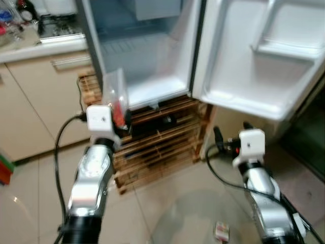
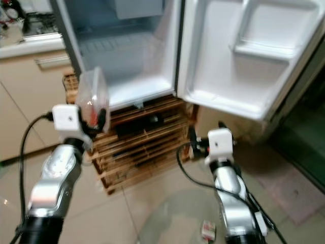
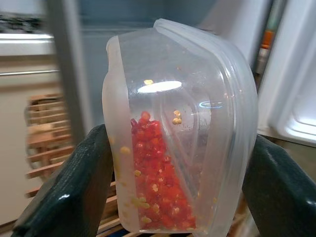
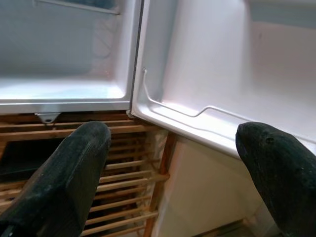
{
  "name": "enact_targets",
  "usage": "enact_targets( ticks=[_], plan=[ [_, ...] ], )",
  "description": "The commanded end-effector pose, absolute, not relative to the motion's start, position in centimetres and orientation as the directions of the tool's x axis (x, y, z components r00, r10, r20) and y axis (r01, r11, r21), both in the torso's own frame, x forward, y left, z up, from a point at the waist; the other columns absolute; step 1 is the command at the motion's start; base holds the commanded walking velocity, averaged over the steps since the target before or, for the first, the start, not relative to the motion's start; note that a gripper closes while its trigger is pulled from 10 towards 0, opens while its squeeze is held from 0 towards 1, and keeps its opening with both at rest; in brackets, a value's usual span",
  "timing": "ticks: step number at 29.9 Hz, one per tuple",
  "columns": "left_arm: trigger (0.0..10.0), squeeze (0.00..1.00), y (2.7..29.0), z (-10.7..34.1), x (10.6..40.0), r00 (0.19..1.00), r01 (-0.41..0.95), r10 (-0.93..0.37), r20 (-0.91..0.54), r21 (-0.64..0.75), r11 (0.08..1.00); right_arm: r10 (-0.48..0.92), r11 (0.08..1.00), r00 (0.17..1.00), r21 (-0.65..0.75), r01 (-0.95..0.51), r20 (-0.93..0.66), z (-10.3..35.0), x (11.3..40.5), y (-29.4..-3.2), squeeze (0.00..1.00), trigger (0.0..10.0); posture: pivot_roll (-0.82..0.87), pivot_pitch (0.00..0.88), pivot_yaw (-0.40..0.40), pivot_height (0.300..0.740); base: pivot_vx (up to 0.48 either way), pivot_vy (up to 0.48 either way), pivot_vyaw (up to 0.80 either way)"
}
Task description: Restocking fridge
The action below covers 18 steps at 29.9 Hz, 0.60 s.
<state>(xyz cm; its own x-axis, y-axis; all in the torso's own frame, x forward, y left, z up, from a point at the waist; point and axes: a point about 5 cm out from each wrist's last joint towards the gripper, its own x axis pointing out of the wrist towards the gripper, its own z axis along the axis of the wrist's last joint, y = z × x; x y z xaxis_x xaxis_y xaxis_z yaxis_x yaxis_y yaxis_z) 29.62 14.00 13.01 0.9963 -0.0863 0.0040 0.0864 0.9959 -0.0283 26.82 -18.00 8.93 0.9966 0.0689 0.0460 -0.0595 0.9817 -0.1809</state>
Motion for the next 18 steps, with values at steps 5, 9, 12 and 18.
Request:
enact_targets(
  ticks=[5,9,12,18],
  plan=[
    [10.0,0.00,15.1,14.2,29.9,0.998,0.045,-0.045,0.051,-0.005,0.999,0.099,0.980,0.994,-0.181,-0.088,0.055,9.1,26.9,-17.2,0.00,10.0,-0.05,0.000,0.011,0.740,0.480,0.000,0.00],
    [10.0,0.00,15.3,14.4,30.2,0.998,0.031,-0.030,0.052,-0.011,0.999,0.101,0.979,0.994,-0.181,-0.090,0.051,9.0,26.8,-17.1,0.00,10.0,-0.05,0.000,0.011,0.740,0.480,0.000,0.00],
    [10.0,0.00,15.0,14.7,30.5,0.997,0.041,-0.042,0.058,0.018,0.999,0.102,0.979,0.994,-0.181,-0.092,0.048,9.0,26.7,-17.1,0.00,10.0,-0.05,0.000,0.012,0.740,0.480,0.000,0.00],
    [10.0,0.00,14.5,15.2,31.0,0.996,0.066,-0.068,0.064,0.037,0.997,0.105,0.979,0.994,-0.180,-0.096,0.043,8.8,26.6,-17.0,0.00,10.0,-0.06,0.000,0.016,0.740,0.471,0.000,0.00]
  ],
)
